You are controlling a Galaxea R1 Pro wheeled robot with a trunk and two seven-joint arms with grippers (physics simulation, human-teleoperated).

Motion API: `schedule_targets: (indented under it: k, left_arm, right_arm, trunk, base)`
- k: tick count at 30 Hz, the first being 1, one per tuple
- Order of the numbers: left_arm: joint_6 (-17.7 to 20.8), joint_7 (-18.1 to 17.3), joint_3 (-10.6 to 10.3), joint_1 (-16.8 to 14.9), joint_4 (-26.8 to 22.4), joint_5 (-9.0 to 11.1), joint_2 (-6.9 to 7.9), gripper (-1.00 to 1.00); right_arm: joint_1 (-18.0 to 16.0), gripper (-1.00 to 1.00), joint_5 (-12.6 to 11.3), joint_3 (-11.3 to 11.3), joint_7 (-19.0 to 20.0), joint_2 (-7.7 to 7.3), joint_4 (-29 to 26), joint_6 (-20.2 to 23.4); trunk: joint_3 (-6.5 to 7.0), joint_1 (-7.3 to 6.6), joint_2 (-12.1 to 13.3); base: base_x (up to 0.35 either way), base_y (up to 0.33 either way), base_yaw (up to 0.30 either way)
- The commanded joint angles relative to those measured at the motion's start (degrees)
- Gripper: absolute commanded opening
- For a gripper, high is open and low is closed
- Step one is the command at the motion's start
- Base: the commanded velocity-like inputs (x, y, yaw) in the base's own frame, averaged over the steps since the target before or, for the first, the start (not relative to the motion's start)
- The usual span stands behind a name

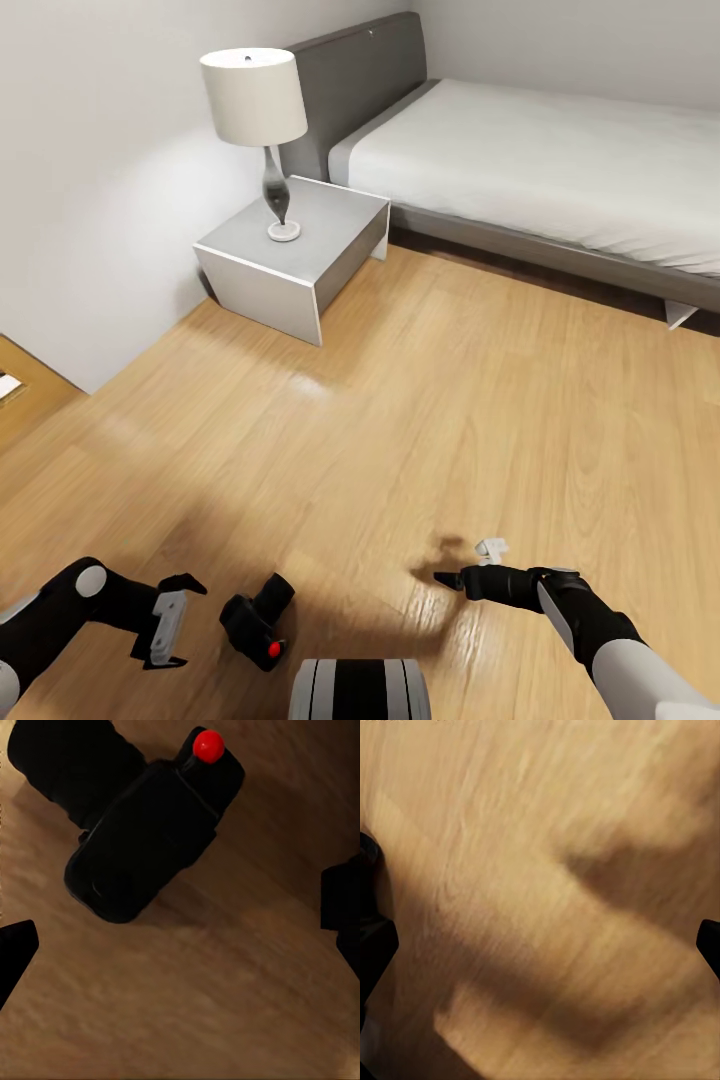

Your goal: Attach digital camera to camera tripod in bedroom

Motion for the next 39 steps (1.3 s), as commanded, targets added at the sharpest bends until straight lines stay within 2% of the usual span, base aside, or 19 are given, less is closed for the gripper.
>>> schedule_targets:
  k: [1, 7, 10, 11, 12, 15, 32, 37, 39]
  left_arm:
    - [-0.25, 0.08, -0.16, -0.03, -0.43, -0.3, -0.18, 1.0]
    - [-0.07, 0.59, -0.12, -0.05, -1.98, -0.41, -1.49, 1.0]
    - [0.03, 0.72, -0.12, -0.07, -2.59, -0.41, -2.91, 1.0]
    - [0.06, 0.79, -0.11, -0.08, -2.77, -0.44, -3.67, 1.0]
    - [0.13, 0.87, -0.11, -0.08, -2.97, -0.45, -5.14, 1.0]
    - [0.3, 0.89, -0.11, -0.1, -3.04, -0.46, -6.15, 1.0]
    - [0.54, 0.9, -0.11, -0.09, -2.95, -0.59, -6.81, 1.0]
    - [1.6, 0.98, -0.11, -0.08, -2.96, -2.33, -7.2, 1.0]
    - [2.88, 1.03, -0.11, -0.08, -2.96, -4.2, -7.86, 1.0]
  right_arm:
    - [-0.01, 1.0, 0.31, -0.44, 0.38, 0.05, -0.07, 0.44]
    - [-0.01, 1.0, 0.34, -0.43, 0.37, 0.06, -0.06, 0.39]
    - [0.02, 1.0, 0.37, -0.43, 0.37, 0.06, -0.03, 0.38]
    - [0.03, 1.0, 0.38, -0.43, 0.37, 0.06, -0.01, 0.38]
    - [0.04, 1.0, 0.36, -0.43, 0.37, 0.06, 0.01, 0.37]
    - [0.01, 1.0, 0.32, -0.43, 0.37, 0.06, 0.01, 0.37]
    - [0.03, 1.0, 0.31, -0.43, 0.37, 0.06, 0.01, 0.45]
    - [0.01, 1.0, 0.26, -0.43, 0.37, 0.06, 0.01, 0.46]
    - [0.01, 1.0, 0.25, -0.43, 0.37, 0.06, 0.01, 0.46]
  trunk:
    - [-0.04, -0.01, -0.02]
    - [-0.04, -0.01, -0.02]
    - [-0.04, -0.01, -0.02]
    - [-0.04, -0.01, -0.02]
    - [-0.04, -0.01, -0.02]
    - [-0.04, -0.01, -0.02]
    - [-0.04, -0.01, -0.02]
    - [-0.04, -0.01, -0.02]
    - [-0.04, -0.01, -0.02]
  base:
    - [0.0, 0.0, 0.0]
    - [0.0, 0.0, 0.0]
    - [0.0, 0.0, 0.0]
    - [0.0, 0.0, 0.0]
    - [0.0, 0.0, 0.0]
    - [0.0, 0.0, 0.0]
    - [0.0, 0.0, 0.0]
    - [0.0, 0.0, 0.0]
    - [0.0, 0.0, 0.0]
